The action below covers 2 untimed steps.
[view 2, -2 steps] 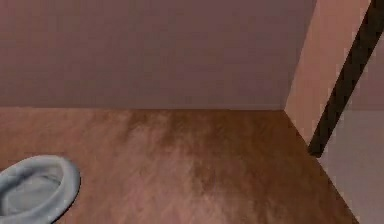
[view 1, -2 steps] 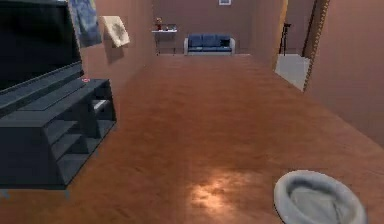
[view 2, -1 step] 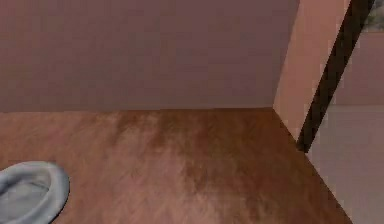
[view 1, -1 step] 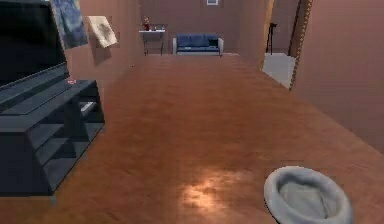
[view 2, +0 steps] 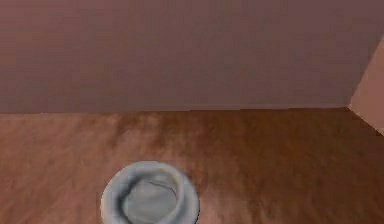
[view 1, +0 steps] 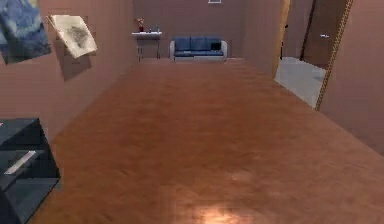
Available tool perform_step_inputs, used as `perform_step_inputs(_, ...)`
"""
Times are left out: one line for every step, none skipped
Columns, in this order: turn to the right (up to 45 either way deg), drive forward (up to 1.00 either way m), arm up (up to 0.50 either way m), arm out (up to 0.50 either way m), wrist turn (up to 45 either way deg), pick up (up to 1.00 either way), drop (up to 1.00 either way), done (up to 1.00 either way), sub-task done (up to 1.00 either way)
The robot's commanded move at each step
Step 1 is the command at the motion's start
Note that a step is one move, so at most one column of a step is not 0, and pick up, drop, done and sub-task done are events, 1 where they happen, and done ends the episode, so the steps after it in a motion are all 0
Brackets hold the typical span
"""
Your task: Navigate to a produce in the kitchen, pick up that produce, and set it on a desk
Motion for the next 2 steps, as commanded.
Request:
perform_step_inputs(0.0,0.7,0.0,0.0,0.0,0.0,0.0,0.0,0.0)
perform_step_inputs(30.0,0.0,0.0,0.0,0.0,0.0,0.0,0.0,0.0)
